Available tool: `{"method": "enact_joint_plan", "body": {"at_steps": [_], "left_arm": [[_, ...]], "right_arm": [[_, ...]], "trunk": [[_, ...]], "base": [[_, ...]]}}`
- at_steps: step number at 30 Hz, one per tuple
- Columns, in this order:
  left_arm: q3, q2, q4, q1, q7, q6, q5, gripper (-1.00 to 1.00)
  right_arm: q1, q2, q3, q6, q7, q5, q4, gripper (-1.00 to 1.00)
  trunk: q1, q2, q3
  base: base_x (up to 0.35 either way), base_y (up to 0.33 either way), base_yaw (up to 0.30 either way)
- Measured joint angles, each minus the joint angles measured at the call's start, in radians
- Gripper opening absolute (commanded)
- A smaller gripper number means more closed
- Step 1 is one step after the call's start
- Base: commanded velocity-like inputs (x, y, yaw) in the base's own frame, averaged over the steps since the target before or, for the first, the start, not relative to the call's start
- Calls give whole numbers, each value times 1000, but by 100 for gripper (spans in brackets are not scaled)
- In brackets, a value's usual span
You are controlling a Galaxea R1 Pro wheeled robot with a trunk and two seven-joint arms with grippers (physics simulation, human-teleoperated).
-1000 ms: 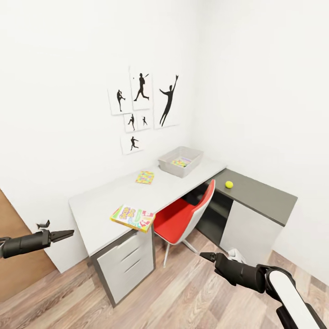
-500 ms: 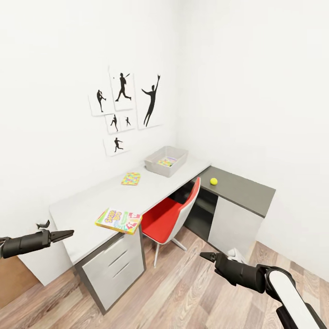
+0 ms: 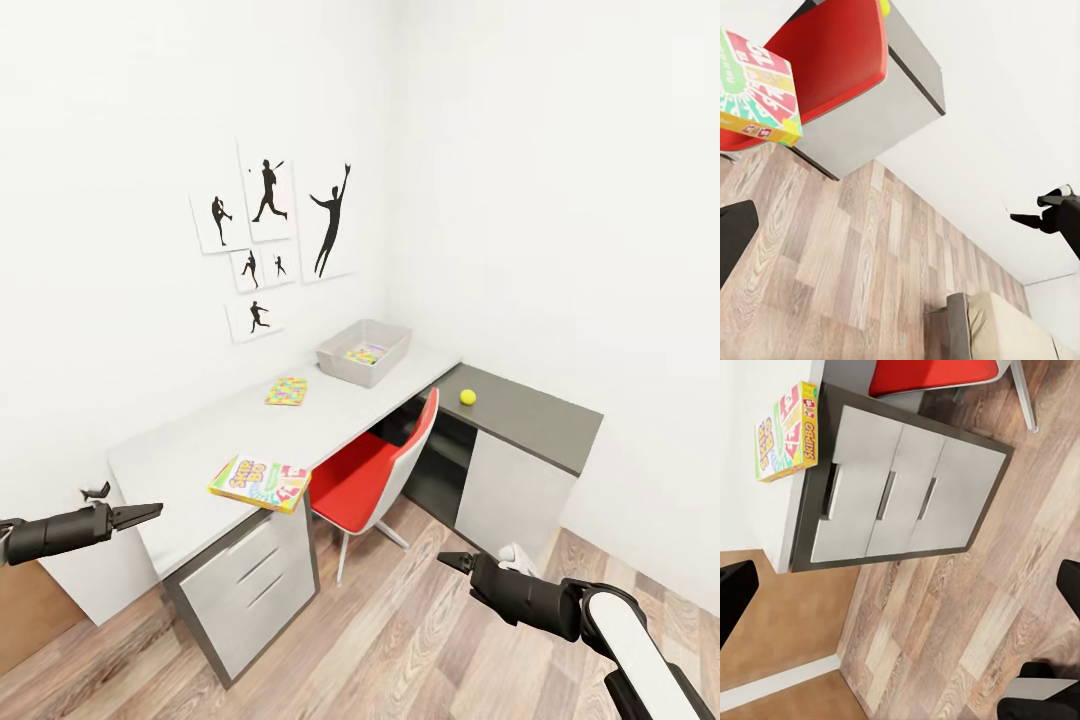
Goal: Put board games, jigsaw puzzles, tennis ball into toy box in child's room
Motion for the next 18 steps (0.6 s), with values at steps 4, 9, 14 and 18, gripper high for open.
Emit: {"method": "enact_joint_plan", "body": {"at_steps": [4,9,14,18], "left_arm": [[0,0,0,0,0,0,0,100],[1,0,0,1,0,0,0,100],[0,-10,0,1,0,0,0,100],[-1,-58,0,9,28,2,4,100]], "right_arm": [[0,0,0,1,0,0,0,100],[0,0,1,0,0,0,0,100],[0,1,1,0,0,0,0,100],[0,27,0,1,0,2,0,100]], "trunk": [[0,0,0],[0,0,0],[0,0,0],[0,0,0]], "base": [[0,-93,0],[0,-152,0],[0,-41,0],[0,-4,0]]}}
